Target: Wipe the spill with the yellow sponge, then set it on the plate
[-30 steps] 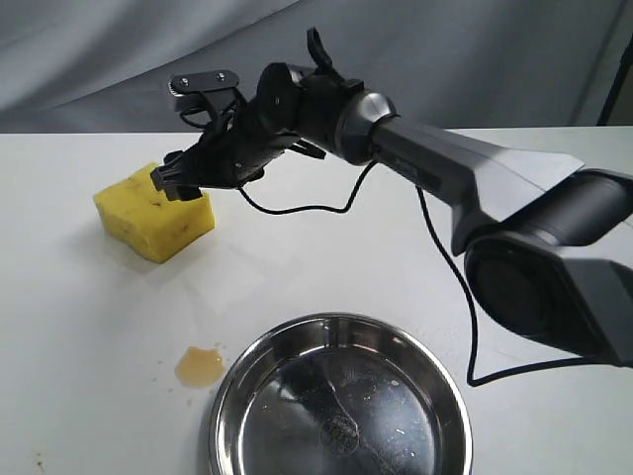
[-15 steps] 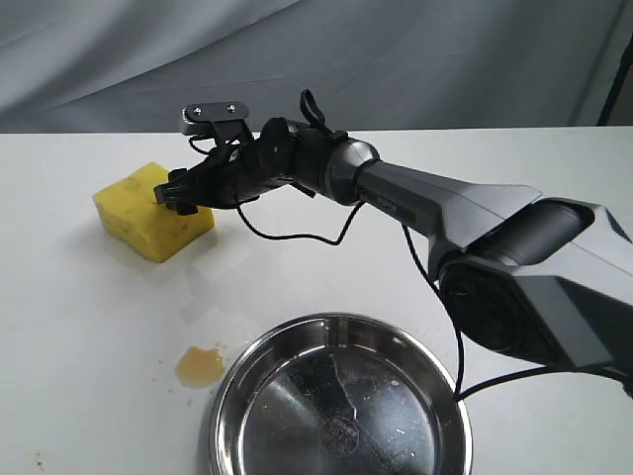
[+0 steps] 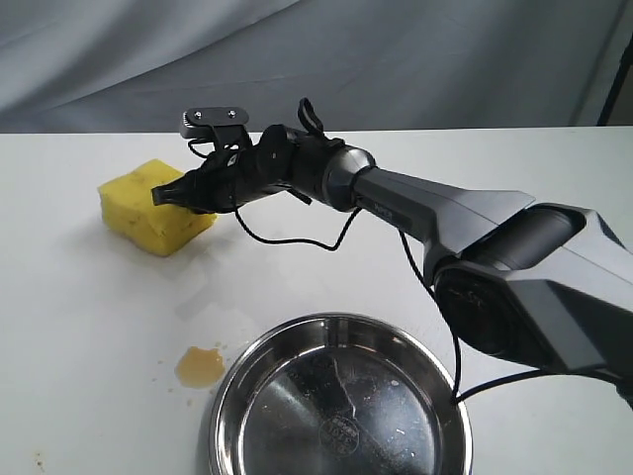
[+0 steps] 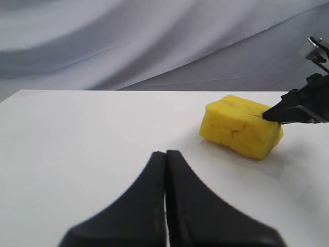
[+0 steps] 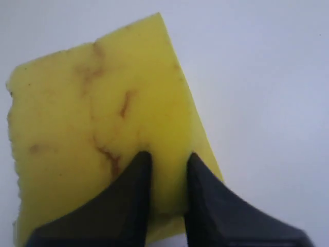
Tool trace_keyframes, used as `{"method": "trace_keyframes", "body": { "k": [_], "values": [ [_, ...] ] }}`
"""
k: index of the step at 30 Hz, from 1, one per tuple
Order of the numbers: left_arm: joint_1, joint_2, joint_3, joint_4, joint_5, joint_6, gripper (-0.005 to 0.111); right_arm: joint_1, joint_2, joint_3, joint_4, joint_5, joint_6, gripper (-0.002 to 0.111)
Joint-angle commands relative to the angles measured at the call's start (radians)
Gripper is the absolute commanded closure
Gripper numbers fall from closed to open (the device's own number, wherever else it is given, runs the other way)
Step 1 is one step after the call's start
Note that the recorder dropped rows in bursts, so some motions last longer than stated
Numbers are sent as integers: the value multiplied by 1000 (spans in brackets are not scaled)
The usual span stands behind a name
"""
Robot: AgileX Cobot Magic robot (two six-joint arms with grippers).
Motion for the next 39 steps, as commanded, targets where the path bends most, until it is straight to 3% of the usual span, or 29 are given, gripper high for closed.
{"method": "trace_keyframes", "body": {
  "k": [1,9,18,23,27,39],
  "values": [
    [2,-2,5,-1,-3,-3,107,-1,-7,1,-15,11,-16,108],
    [2,-2,5,-1,-3,-3,107,-1,-118,1,-5,110,-112,108],
    [2,-2,5,-1,-3,-3,107,38,-191,1,9,513,-222,108],
    [2,-2,5,-1,-3,-3,107,96,-188,1,-116,710,-248,108],
    [2,-2,5,-1,-3,-3,107,152,-188,13,-214,745,-242,108],
    [2,-2,5,-1,-3,-3,107,239,-204,64,-266,747,-233,108]
  ]
}}
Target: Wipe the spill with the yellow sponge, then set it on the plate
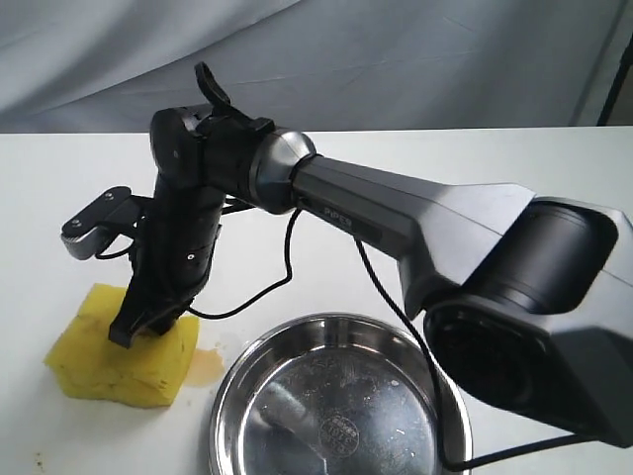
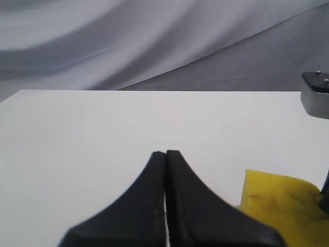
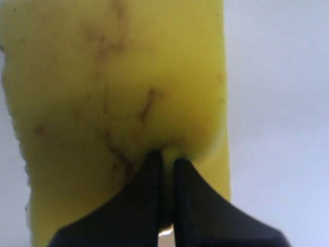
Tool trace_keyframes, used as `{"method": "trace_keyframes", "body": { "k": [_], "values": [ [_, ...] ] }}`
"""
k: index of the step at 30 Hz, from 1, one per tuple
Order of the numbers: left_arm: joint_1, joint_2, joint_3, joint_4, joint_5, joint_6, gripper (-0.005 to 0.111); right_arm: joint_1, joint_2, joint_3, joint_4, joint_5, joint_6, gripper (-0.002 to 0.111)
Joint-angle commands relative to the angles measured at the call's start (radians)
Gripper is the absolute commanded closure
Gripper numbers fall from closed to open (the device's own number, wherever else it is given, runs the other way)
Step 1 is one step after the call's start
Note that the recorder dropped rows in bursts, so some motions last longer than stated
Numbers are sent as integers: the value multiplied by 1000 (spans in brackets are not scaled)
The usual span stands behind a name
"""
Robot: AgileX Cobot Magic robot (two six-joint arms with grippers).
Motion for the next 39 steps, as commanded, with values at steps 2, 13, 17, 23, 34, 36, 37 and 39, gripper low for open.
{"method": "trace_keyframes", "body": {
  "k": [2,13,17,23,34,36,37,39],
  "values": [
    [2,-2,5,-1,-3,-3,107,53,-33,9,-16,15,-1,108],
    [2,-2,5,-1,-3,-3,107,152,-79,109,-274,15,129,108],
    [2,-2,5,-1,-3,-3,107,132,-108,212,-417,15,188,108],
    [2,-2,5,-1,-3,-3,107,27,-106,215,-541,15,233,108],
    [2,-2,5,-1,-3,-3,107,70,-106,215,-381,-60,160,108],
    [2,-2,5,-1,-3,-3,107,102,-106,215,-350,-71,148,108],
    [2,-2,5,-1,-3,-3,107,120,-106,215,-332,-72,136,108],
    [2,-2,5,-1,-3,-3,107,156,-106,215,-303,-72,118,108]
  ]
}}
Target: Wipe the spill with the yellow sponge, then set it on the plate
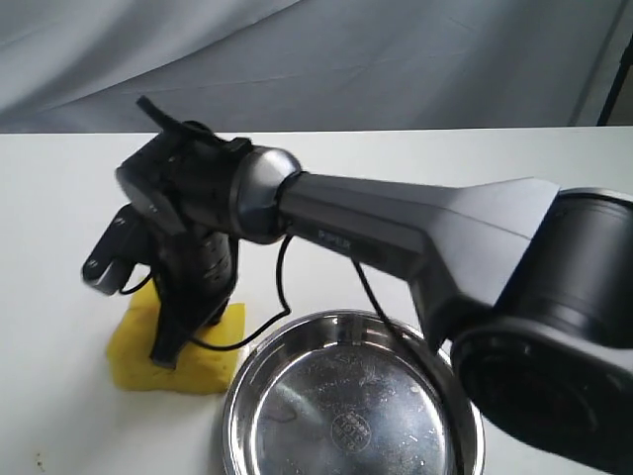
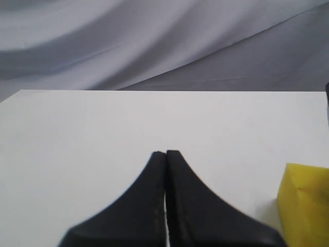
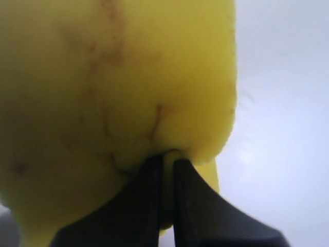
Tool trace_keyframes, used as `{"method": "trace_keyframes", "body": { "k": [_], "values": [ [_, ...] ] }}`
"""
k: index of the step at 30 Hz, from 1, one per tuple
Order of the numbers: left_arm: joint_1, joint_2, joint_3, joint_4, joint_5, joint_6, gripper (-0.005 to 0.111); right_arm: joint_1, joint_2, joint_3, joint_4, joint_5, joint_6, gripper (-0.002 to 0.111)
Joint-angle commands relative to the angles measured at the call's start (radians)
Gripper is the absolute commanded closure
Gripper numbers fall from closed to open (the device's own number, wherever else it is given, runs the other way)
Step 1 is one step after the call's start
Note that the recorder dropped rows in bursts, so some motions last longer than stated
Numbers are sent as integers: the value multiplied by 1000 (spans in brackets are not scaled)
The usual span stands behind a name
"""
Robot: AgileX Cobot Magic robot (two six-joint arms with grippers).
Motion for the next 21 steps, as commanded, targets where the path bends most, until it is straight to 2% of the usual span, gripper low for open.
{"method": "trace_keyframes", "body": {
  "k": [1,5,10,16,21],
  "values": [
    [2,-2,5,-1,-3,-3,107,82,3,7,121,-11,-48,108],
    [2,-2,5,-1,-3,-3,107,131,3,7,127,-11,-48,108],
    [2,-2,5,-1,-3,-3,107,136,3,9,90,-11,-36,108],
    [2,-2,5,-1,-3,-3,107,73,14,9,-112,-7,96,108],
    [2,-2,5,-1,-3,-3,107,-8,52,9,-156,-7,98,108]
  ]
}}
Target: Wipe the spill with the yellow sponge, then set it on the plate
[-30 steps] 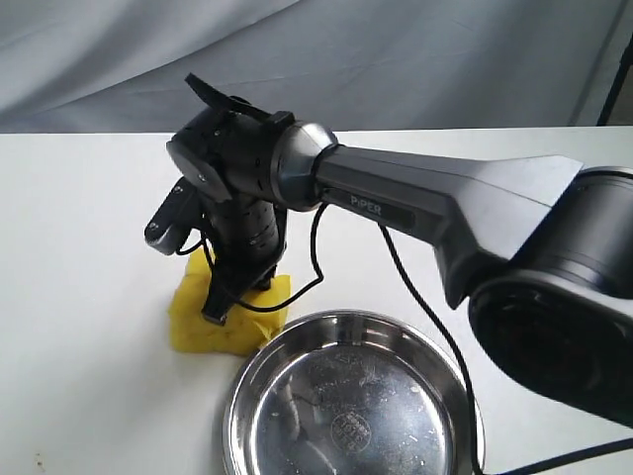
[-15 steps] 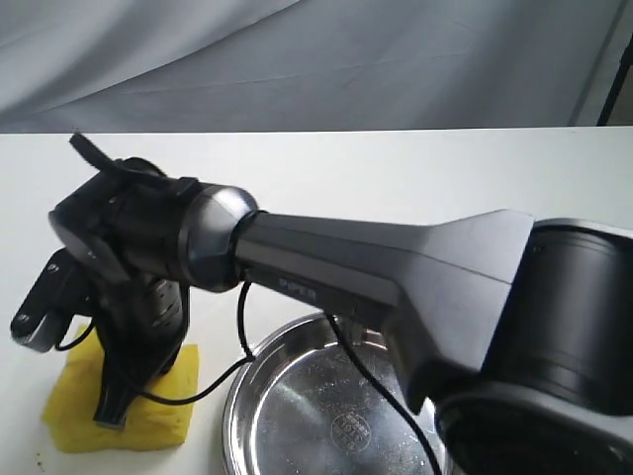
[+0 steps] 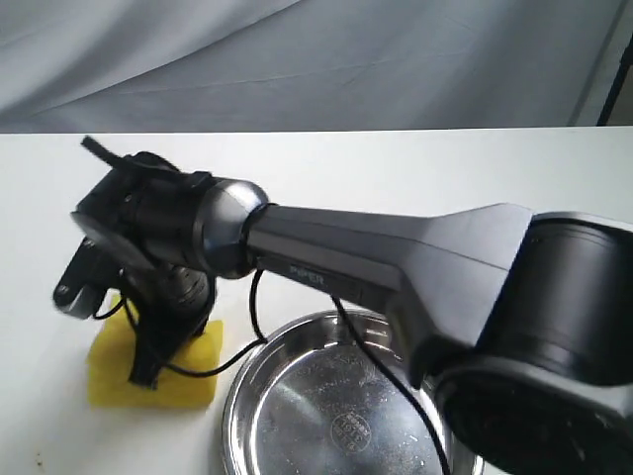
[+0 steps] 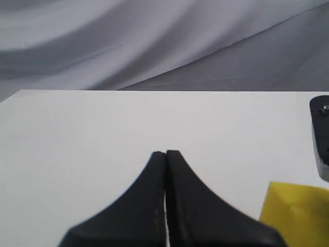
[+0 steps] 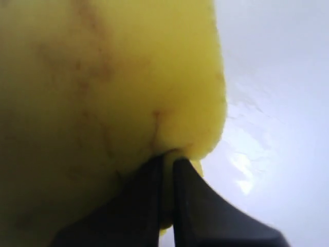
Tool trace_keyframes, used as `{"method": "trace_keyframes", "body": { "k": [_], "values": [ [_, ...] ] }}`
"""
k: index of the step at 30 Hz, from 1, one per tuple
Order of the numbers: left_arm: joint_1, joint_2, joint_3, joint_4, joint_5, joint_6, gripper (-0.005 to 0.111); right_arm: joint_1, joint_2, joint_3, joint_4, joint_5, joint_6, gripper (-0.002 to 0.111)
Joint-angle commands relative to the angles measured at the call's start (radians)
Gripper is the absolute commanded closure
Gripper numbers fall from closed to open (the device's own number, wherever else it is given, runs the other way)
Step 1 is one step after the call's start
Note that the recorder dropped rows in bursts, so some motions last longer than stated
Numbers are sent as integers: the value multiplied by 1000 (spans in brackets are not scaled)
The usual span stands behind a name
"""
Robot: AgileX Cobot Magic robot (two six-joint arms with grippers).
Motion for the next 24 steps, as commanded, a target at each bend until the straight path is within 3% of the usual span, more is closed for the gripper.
{"method": "trace_keyframes", "body": {
  "k": [1,12,24],
  "values": [
    [2,-2,5,-1,-3,-3,107,-86,50,9,-78,12,13,108],
    [2,-2,5,-1,-3,-3,107,-201,102,1,-231,31,118,108],
    [2,-2,5,-1,-3,-3,107,-113,91,-40,177,45,-76,108]
  ]
}}
